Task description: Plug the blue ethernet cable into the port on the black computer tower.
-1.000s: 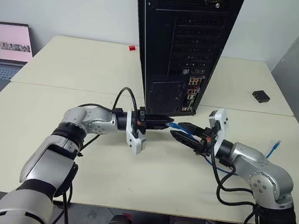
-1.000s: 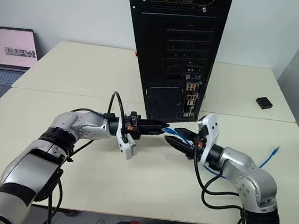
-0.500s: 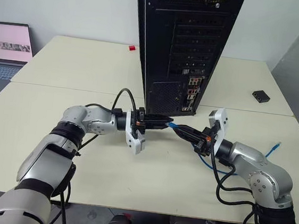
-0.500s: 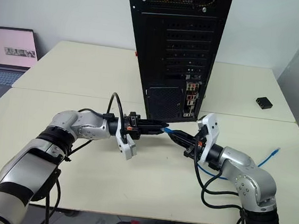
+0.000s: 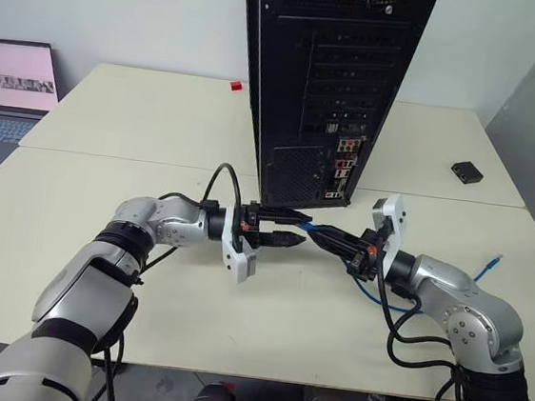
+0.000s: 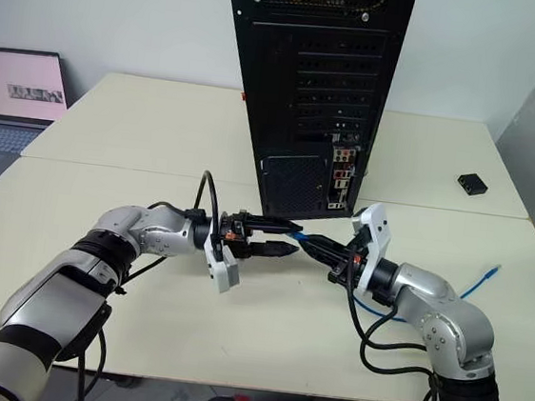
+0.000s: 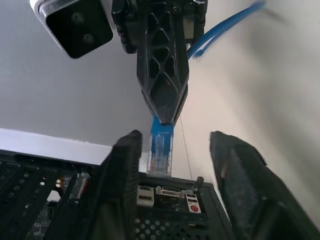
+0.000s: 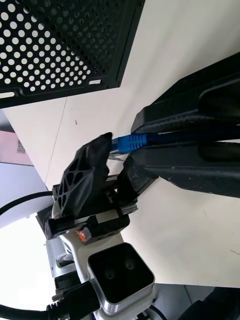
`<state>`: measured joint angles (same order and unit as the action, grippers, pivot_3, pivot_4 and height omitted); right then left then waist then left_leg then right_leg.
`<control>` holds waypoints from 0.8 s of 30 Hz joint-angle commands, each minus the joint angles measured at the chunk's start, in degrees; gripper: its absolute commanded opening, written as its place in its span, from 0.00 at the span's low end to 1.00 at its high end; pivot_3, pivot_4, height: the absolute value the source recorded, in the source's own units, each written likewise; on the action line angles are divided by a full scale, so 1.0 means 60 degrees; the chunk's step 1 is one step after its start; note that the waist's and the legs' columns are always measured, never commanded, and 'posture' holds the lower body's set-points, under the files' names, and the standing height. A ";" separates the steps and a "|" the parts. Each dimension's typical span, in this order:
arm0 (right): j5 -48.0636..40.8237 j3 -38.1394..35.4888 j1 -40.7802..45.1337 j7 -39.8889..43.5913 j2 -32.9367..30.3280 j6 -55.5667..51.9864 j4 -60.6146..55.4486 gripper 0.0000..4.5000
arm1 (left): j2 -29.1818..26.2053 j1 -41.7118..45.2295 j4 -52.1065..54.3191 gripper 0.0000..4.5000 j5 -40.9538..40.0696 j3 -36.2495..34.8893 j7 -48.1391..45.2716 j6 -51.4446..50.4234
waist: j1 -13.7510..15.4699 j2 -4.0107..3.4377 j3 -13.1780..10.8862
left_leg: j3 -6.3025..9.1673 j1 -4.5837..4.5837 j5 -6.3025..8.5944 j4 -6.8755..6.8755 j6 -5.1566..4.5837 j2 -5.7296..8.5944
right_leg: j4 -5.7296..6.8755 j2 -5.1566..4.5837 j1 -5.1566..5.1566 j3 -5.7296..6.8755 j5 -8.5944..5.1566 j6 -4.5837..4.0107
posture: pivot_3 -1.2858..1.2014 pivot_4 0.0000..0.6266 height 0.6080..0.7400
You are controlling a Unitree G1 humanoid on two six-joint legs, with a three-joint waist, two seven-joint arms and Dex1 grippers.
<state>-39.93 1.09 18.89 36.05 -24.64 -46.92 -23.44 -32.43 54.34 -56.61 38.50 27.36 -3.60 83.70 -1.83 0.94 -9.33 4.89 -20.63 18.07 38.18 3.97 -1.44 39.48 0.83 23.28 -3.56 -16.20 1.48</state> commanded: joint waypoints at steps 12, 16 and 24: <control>0.2019 -0.0226 -0.0429 -0.2059 -0.0049 0.1339 -0.1027 0.00 | -0.1281 -0.3163 0.5688 0.64 -1.0613 -0.0498 -0.9338 -1.1180 | -0.0132 -0.0011 0.0001 | 0.0016 0.0006 -0.0001 0.0003 -0.0001 -0.0012 | 0.0047 0.0017 0.0012 0.0007 -0.0015 -0.0021 | 0.52 0.24 1.00; 0.3223 0.0146 -0.0028 -0.3325 0.0273 0.1298 -0.1025 0.00 | -0.1633 -0.3379 0.7342 0.64 -1.1607 -0.1195 -0.9411 -1.4570 | -0.0194 -0.0011 0.0001 | 0.0016 0.0013 -0.0001 0.0003 -0.0003 -0.0011 | 0.0061 0.0022 0.0011 0.0002 -0.0020 -0.0025 | 0.52 0.24 1.00; 0.4502 0.0611 0.0842 -0.5637 0.1782 -0.0048 -0.1211 0.00 | -0.1680 -0.3447 0.9282 0.64 -1.2760 -0.2469 -0.9068 -1.8630 | -0.0235 -0.0011 0.0001 | 0.0020 0.0010 -0.0002 -0.0001 -0.0002 -0.0012 | 0.0062 0.0022 0.0021 0.0002 -0.0025 -0.0033 | 0.52 0.24 1.00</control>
<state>-14.82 3.90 21.42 6.23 -16.06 -45.03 -27.48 -42.05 33.66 -4.90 -35.79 16.17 -58.56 -23.16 -3.24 0.87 -9.33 5.00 -20.57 18.06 38.17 3.96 -1.52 39.86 0.96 23.42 -3.56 -16.35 1.28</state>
